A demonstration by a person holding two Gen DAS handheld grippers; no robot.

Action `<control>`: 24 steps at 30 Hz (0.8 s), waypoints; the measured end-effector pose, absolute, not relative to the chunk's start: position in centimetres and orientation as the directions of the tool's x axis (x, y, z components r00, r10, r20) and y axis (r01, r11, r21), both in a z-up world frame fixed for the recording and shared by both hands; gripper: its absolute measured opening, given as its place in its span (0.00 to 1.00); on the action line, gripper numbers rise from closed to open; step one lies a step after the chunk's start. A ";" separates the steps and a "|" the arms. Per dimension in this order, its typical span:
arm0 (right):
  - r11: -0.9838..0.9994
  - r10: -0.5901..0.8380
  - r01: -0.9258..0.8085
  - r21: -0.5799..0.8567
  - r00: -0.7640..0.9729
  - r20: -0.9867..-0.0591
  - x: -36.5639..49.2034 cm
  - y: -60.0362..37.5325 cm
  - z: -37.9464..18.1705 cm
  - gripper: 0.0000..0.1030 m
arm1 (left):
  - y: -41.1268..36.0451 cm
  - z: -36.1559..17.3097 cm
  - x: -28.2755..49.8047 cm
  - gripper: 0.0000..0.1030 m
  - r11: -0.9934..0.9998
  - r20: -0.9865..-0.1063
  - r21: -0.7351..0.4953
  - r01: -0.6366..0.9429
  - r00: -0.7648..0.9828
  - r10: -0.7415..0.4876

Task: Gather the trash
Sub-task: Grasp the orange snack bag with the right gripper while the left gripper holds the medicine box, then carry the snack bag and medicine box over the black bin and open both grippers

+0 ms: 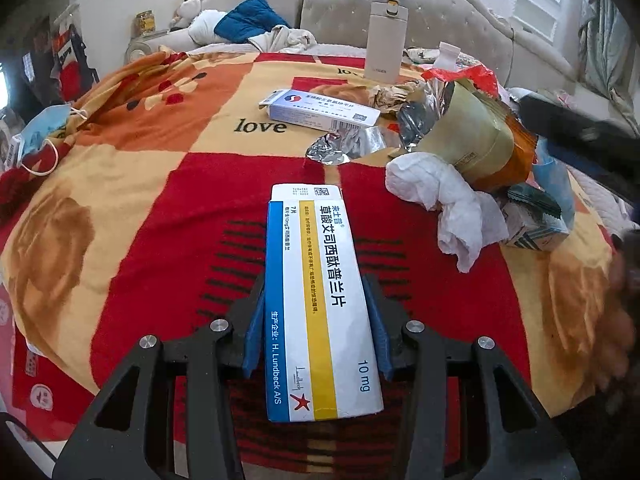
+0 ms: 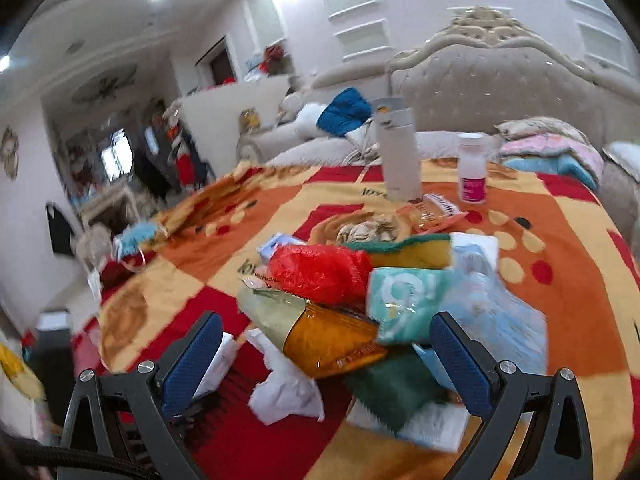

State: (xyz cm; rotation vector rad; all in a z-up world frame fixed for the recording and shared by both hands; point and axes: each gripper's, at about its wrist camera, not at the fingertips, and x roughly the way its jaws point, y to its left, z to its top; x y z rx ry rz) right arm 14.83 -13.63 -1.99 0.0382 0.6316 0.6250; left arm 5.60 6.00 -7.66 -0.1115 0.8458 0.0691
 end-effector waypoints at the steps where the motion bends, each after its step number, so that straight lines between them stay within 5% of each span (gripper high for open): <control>1: 0.815 0.555 -0.541 0.209 0.624 -0.550 15.3 -13.3 -2.4 1.00 | 6.2 -7.6 5.6 0.41 0.992 -0.750 -0.072 -0.102 0.661 0.013; 4: 0.781 0.588 -0.587 0.213 0.575 -0.569 16.5 -12.5 -3.3 0.92 | 7.2 -7.4 5.6 0.41 0.989 -0.753 -0.074 -0.131 0.657 0.031; 7: 0.771 0.566 -0.619 0.151 0.555 -0.610 17.1 -10.9 -4.2 0.71 | 8.7 -7.1 5.7 0.41 0.981 -0.752 -0.075 -0.180 0.657 0.063; 8: 0.769 0.565 -0.622 0.147 0.554 -0.612 17.0 -10.7 -4.3 0.57 | 9.1 -7.1 5.7 0.41 0.979 -0.752 -0.076 -0.190 0.655 0.068; 16: 0.747 0.648 -0.606 0.273 0.572 -0.503 15.6 -13.2 -2.3 0.52 | 10.5 -6.8 5.4 0.41 0.972 -0.757 -0.097 -0.216 0.650 0.069; 24: 0.562 0.820 -0.595 0.575 0.493 -0.291 14.6 -18.8 0.0 0.52 | 9.6 -5.1 4.5 0.41 0.973 -0.732 -0.108 -0.202 0.679 0.060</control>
